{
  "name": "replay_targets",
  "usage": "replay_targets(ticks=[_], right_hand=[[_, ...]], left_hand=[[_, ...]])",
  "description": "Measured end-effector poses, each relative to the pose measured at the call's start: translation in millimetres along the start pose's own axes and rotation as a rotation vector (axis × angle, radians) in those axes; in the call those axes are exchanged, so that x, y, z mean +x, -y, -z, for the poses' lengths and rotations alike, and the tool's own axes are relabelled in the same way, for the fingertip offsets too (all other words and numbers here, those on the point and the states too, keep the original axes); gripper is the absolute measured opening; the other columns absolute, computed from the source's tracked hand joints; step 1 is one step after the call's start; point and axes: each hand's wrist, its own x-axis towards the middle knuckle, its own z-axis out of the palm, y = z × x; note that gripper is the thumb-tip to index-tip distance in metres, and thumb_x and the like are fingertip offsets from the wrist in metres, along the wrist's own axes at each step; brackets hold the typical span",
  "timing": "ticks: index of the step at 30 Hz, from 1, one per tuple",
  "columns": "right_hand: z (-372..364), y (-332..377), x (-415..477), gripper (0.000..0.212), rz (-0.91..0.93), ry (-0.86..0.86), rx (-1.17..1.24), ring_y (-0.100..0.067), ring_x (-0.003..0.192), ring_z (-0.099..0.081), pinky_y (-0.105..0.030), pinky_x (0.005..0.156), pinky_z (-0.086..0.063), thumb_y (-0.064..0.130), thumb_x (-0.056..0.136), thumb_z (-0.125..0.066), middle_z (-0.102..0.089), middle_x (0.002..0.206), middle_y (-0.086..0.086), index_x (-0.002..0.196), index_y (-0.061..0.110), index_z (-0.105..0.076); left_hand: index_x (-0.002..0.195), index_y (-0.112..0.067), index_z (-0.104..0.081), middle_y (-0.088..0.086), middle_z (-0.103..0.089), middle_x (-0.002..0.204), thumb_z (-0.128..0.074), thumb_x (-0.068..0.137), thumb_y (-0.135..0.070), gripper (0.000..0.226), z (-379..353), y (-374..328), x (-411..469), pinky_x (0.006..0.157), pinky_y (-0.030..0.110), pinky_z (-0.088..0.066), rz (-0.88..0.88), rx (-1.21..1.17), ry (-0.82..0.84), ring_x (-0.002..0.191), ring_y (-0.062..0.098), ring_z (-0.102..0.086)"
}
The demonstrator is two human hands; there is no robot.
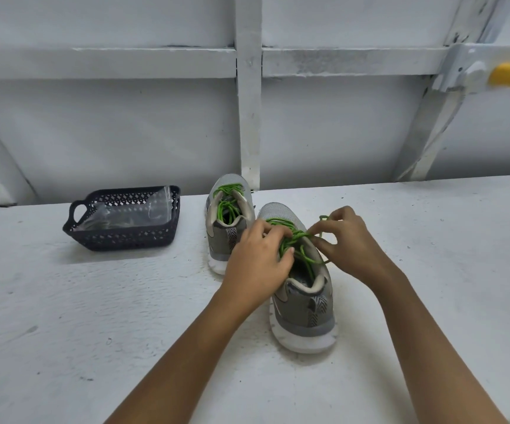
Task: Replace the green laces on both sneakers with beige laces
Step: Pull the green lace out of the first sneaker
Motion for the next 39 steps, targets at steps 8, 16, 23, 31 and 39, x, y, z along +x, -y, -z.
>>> replay_targets(ticks=[8,16,23,31,39], right_hand=[[5,-6,5,0.025,-0.552,-0.328,0.715,-0.016,0.058,-0.056,-0.025,0.052,-0.044,0.016,0.096,-0.044,-0.06,0.07,-0.008,0.099,0.002,-0.066],[1,10,-15,0.052,-0.454,-0.172,-0.084,-0.036,0.102,-0.056,-0.035,0.073,-0.035,0.043,0.101,-0.021,-0.063,0.11,-0.017,0.124,0.009,-0.052],[5,23,-21,0.027,-0.178,-0.115,0.187,-0.014,0.083,-0.052,-0.026,0.07,-0.036,0.038,0.094,-0.05,-0.06,0.095,-0.004,0.104,0.018,-0.065],[-5,25,-23,0.022,-0.188,0.022,0.368,-0.011,0.086,-0.059,-0.023,0.07,-0.042,0.031,0.093,-0.054,-0.064,0.095,0.001,0.109,0.019,-0.063],[-8,20,-23,0.017,-0.197,0.03,0.404,-0.005,0.084,-0.057,-0.014,0.067,-0.042,0.033,0.093,-0.054,-0.063,0.095,0.003,0.104,0.023,-0.062]], left_hand=[[0.119,-0.019,-0.057,0.003,-0.048,0.117,-0.051,0.094,-0.029,0.028,0,0,0,0.092,0.04,-0.044,-0.022,0.009,-0.019,0.11,0.021,-0.047],[0.118,-0.02,-0.039,0.002,-0.041,0.107,-0.054,0.083,-0.021,0.038,16,-9,8,0.069,0.032,-0.042,-0.02,0.099,0.144,0.093,0.025,-0.051],[0.1,-0.012,-0.052,0.004,-0.057,0.086,-0.049,0.087,-0.01,0.013,35,-12,10,0.063,0.031,-0.042,0.12,0.032,0.024,0.075,0.022,-0.055],[0.083,-0.006,-0.054,0.006,-0.05,0.059,-0.036,0.09,0.01,0.024,80,28,0,0.037,0.02,-0.037,0.452,-1.061,0.047,0.039,0.011,-0.038],[0.091,-0.039,-0.068,-0.022,-0.063,0.099,-0.058,0.091,-0.035,0.011,110,69,-27,0.084,0.013,-0.045,0.161,-0.077,0.685,0.094,-0.004,-0.058]])
